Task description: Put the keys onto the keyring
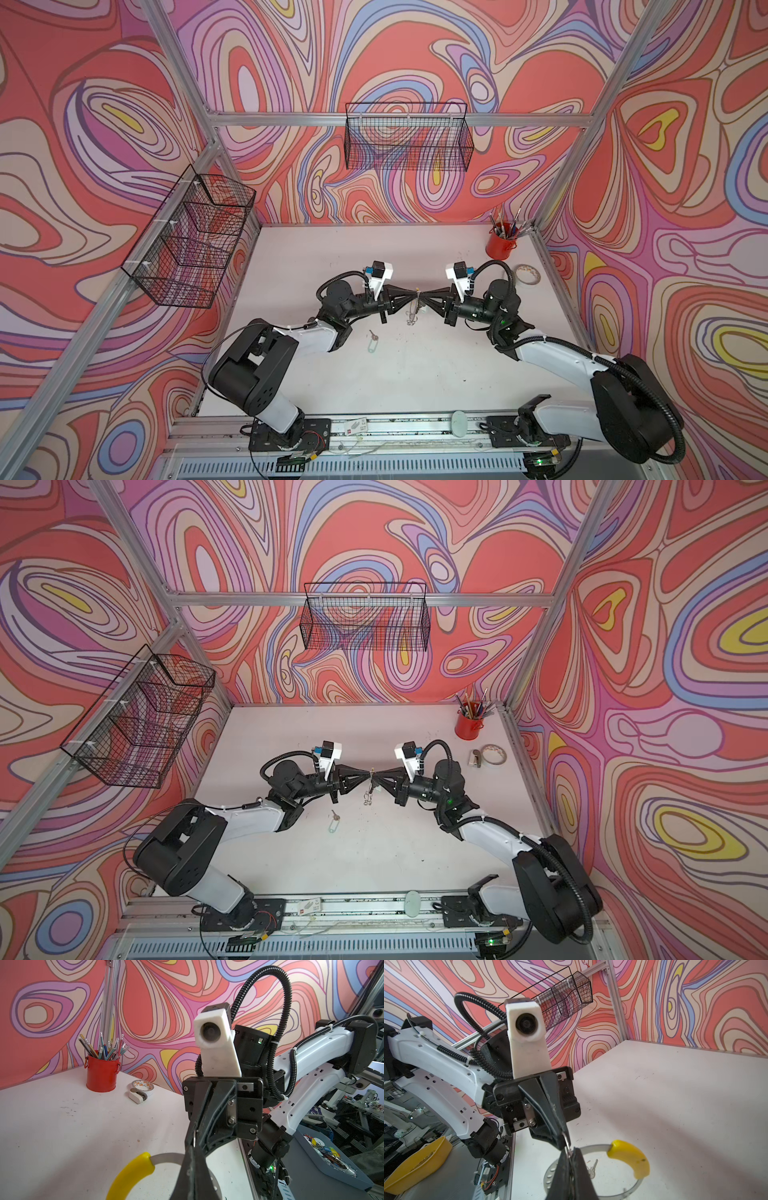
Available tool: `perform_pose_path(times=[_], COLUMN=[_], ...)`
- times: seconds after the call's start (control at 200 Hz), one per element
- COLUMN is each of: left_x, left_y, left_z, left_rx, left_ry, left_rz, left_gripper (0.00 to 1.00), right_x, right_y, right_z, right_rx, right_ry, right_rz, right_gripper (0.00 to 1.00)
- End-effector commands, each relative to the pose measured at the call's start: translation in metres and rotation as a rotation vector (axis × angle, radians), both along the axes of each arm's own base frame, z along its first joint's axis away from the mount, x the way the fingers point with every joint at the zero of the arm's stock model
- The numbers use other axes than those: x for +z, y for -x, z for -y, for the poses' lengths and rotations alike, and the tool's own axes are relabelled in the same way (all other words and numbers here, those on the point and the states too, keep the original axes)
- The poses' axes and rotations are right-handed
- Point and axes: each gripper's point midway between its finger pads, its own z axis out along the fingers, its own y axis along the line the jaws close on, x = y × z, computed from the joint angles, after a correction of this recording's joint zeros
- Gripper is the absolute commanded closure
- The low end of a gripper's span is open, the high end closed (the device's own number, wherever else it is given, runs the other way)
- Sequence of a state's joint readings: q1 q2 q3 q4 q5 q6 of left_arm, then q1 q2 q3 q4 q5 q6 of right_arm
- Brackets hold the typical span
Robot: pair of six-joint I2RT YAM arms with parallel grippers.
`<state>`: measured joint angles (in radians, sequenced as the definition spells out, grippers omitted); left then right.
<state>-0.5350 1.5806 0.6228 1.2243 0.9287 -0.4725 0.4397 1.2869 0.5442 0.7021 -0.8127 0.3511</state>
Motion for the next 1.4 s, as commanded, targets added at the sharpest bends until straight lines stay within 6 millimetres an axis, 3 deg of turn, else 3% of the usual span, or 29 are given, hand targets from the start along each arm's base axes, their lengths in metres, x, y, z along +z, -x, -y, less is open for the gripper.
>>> perform_pose_path(times=[0.0, 0.215, 0.411, 0.561, 0.666, 0.786, 1.197, 1.397], left_x=[0.019, 0.014, 0.000, -0.019, -0.022, -0.013, 0.002, -0.005], left_y=[0.006, 0.009, 0.020, 0.043, 0.050, 0.044, 0.026, 0.027], left_z=[0.003, 0.001, -0.012, -0.038, -0.053, -0.057, -0.019, -0.011], left_rx=[-0.030, -0.032, -0.018, -0.026, -0.045, -0.053, -0.167, -0.203], left_ry=[0.048, 0.003, -0.163, -0.465, -0.630, -0.713, -0.770, -0.811], left_rz=[0.083, 0.067, 0.069, 0.169, 0.234, 0.295, 0.439, 0.462], left_gripper=[1.00, 0.97, 0.67, 0.58, 0.58, 0.59, 0.69, 0.71], right_x=[-0.005, -0.002, 0.003, 0.006, 0.003, -0.004, -0.008, -0.003], right_y=[-0.004, -0.004, 0.000, 0.009, 0.016, 0.019, 0.027, 0.027], right_z=[-0.002, 0.003, 0.005, 0.005, 0.002, -0.001, -0.009, -0.010], right_rx=[-0.008, -0.044, -0.048, -0.035, -0.020, -0.001, 0.039, 0.029], right_ry=[0.018, 0.027, 0.059, 0.088, 0.129, 0.173, 0.185, 0.170], right_rz=[-0.005, 0.065, 0.182, 0.306, 0.380, 0.411, 0.420, 0.432], right_gripper=[1.00, 1.00, 1.00, 1.00, 1.00, 1.00, 1.00, 1.00])
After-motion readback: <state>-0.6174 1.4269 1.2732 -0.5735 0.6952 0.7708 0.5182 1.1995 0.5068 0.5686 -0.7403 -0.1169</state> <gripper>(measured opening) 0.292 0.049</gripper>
